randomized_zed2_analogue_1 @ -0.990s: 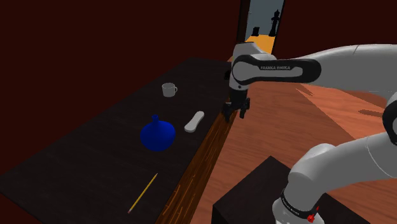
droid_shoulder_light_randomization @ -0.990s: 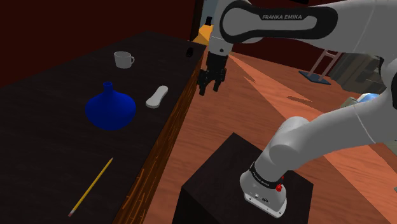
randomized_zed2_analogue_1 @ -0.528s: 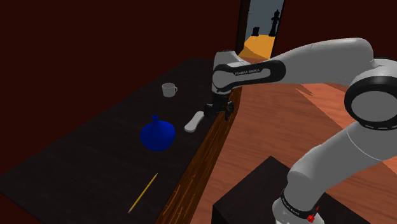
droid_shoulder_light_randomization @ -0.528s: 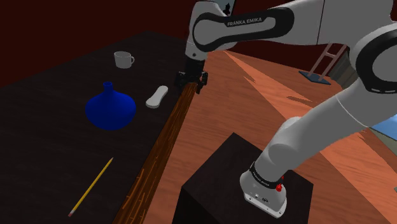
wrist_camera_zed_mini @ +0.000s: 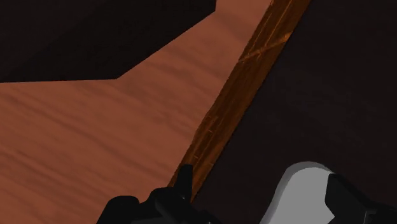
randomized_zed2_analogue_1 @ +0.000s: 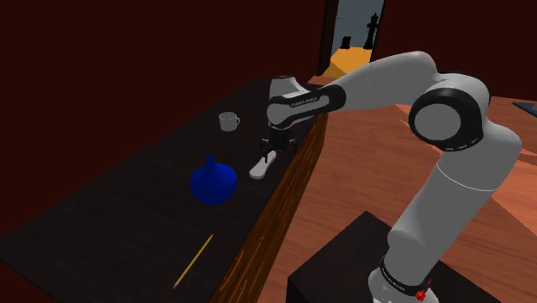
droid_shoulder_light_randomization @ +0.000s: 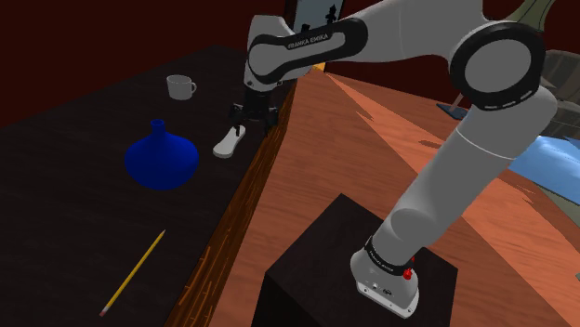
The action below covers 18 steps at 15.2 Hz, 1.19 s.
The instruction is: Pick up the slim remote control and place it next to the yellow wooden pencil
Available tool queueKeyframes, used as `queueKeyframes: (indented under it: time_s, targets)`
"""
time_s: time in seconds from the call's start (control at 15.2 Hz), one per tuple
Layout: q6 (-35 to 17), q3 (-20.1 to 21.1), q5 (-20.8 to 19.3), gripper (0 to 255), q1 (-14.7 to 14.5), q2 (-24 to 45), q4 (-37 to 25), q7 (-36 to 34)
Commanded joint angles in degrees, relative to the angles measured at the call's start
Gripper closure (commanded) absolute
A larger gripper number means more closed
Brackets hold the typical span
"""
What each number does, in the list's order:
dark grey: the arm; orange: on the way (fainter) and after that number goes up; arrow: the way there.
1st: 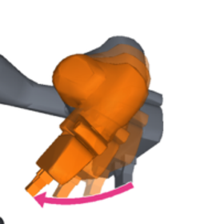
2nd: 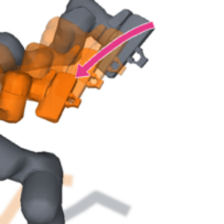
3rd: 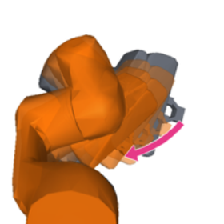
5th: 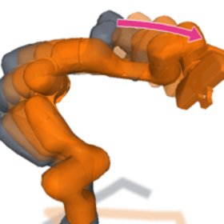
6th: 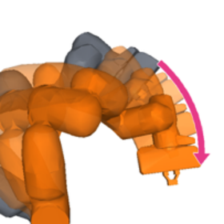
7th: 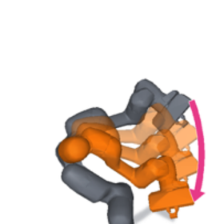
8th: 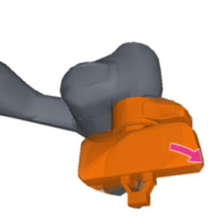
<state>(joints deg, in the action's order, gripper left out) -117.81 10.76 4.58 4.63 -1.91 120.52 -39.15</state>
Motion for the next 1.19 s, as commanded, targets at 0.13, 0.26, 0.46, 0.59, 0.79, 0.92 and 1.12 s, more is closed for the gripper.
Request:
queueKeyframes:
  time_s: [0.13,0.26,0.46,0.59,0.79,0.92,1.12]
  targets:
    - [-1.94,-0.12,-2.99,0,-0.04,9.33,-7.97,-9.33]
    - [-2.32,-0.74,-4.33,0,-0.26,13.58,-12.05,-13.40]
    - [-2.34,-2.10,-5.98,0,-0.76,19.87,-18.60,-19.05]
    - [-2.01,-3.18,-6.81,0,-1.10,24.03,-23.27,-22.50]
    - [-3.29,-3.29,-6.91,0,-1.18,24.75,-22.71,-22.63]
    - [-4.56,-3.34,-7.01,0,-1.22,25.41,-22.10,-22.69]
    - [-6.80,-3.43,-7.21,0,-1.31,26.69,-21.13,-22.82]
